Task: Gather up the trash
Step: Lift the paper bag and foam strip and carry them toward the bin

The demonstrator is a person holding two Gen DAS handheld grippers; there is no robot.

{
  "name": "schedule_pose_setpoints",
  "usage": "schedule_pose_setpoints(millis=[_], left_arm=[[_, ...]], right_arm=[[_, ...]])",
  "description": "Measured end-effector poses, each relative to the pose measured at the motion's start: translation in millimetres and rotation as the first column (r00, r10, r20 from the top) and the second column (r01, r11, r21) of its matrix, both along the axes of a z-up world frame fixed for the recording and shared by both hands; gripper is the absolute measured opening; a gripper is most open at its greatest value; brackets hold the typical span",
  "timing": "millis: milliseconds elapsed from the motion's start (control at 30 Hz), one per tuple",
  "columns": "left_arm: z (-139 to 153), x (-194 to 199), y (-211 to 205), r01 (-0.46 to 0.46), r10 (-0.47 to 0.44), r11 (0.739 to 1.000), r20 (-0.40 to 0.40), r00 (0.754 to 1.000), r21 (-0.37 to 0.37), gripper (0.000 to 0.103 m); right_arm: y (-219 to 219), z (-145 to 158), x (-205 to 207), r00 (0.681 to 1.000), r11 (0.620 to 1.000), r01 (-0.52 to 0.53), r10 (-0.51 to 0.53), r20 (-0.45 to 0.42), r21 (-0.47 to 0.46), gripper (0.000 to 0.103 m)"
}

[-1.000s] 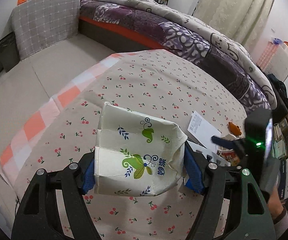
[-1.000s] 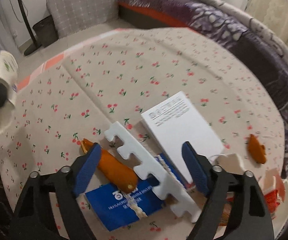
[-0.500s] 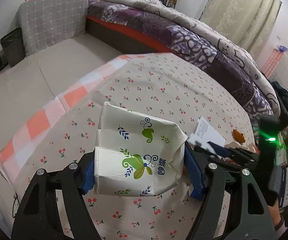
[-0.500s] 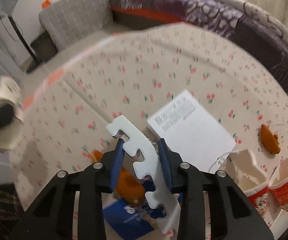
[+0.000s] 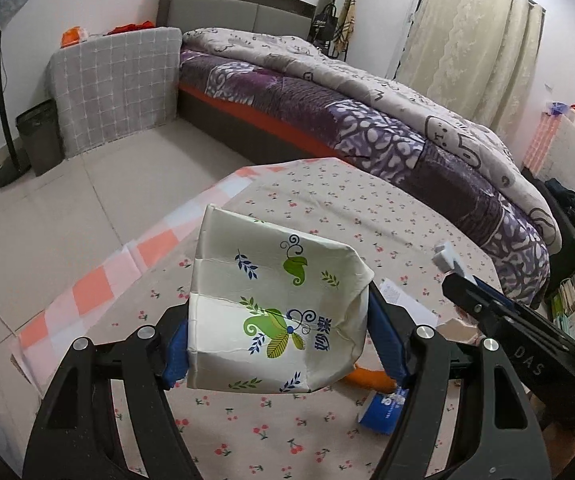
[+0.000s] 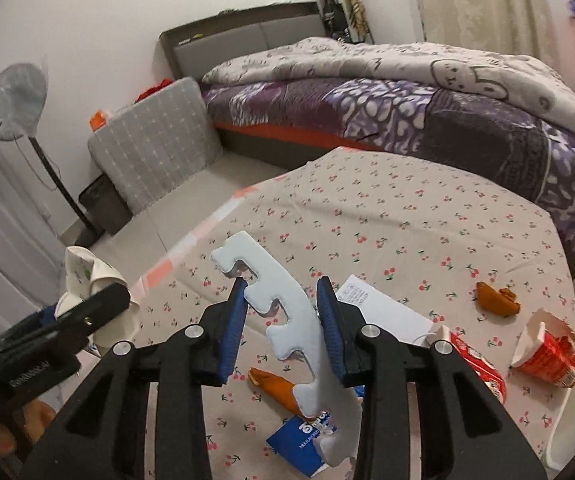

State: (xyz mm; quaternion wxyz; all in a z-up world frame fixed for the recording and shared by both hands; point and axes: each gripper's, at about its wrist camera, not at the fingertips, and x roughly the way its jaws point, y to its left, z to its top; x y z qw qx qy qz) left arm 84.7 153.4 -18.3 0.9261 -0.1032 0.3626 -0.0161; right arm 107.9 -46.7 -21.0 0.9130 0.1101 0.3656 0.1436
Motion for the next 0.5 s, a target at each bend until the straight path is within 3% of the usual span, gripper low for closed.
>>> schedule_pose_setpoints(millis=[500], left_arm=[[8.0,-1.5,-49.0,0.074,-0.074,0.997,0.026,0.997,0.005,0.071]], right_arm=[[-52.1,16.3,-22.3,0.995,0.996,0.092,-0.093,0.028,0.016,0.036]])
